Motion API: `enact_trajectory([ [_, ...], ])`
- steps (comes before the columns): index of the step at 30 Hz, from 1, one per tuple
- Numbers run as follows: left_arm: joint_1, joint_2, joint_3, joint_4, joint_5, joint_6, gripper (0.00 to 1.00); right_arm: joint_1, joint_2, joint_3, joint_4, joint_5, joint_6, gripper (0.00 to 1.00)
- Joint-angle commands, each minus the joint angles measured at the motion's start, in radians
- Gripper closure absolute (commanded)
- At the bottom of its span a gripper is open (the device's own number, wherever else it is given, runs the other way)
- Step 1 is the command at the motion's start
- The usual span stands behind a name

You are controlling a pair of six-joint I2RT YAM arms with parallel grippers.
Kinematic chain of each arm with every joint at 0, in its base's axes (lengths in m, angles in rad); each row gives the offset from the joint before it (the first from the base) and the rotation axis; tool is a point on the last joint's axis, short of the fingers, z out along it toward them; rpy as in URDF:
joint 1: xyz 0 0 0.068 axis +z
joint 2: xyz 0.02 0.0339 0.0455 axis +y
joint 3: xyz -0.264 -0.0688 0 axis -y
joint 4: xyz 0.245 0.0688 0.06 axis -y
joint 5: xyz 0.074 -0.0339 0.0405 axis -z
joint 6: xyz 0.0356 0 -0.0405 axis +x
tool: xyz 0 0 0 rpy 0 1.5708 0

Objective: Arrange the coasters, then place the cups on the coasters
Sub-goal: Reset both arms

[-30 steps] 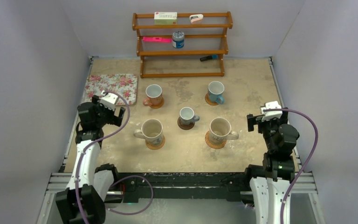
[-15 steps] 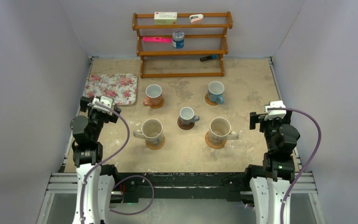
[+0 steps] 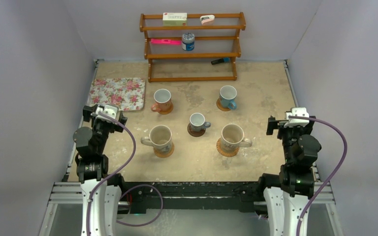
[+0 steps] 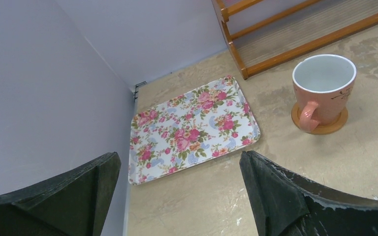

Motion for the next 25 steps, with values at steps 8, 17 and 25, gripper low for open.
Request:
enact_trajectory([
  [8, -0.001, -0.024, -0.01, -0.015, -0.011, -0.018, 0.0, 0.001, -0.011, 0.026, -0.003, 0.002, -0.016, 0.01],
  [17, -0.001, -0.023, -0.012, -0.026, -0.004, -0.01, 0.0, 0.001, -0.004, 0.042, -0.031, -0.02, -0.057, 0.01],
  [25, -0.001, -0.019, -0.013, -0.035, 0.014, -0.002, 0.0, 0.001, -0.008, 0.034, -0.055, -0.071, -0.079, 0.01],
])
